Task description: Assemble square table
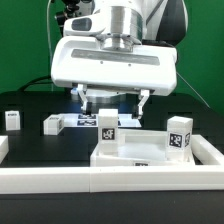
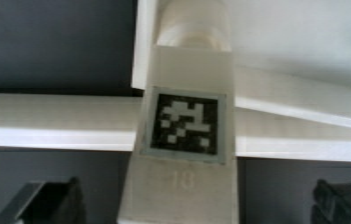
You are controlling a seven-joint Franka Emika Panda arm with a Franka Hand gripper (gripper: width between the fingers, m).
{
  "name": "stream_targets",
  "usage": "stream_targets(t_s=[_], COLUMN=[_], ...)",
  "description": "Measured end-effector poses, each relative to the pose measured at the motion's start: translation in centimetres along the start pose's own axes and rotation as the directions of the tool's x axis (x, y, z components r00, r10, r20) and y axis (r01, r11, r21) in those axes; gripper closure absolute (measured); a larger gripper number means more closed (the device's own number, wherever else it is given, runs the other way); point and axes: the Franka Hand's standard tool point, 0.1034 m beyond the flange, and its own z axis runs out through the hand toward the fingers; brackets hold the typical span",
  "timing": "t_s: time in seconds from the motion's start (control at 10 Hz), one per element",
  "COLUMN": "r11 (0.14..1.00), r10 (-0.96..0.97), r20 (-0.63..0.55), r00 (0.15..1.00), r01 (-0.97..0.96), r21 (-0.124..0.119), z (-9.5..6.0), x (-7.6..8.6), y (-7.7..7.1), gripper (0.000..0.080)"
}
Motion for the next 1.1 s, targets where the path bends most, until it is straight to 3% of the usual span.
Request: stream_targets(t_s=[0.8,1.1], r11=[1.0,0.998], r10=[0.013,0.021], r20=[0.034,0.218], r00=[0.999,0.976], r01=[-0.013,-0.033], r21=[0.011,0.055], z=[-0.9,0.0], x=[0.9,0.6], y=[0.7,0.6], gripper=[0.0151,0.0151])
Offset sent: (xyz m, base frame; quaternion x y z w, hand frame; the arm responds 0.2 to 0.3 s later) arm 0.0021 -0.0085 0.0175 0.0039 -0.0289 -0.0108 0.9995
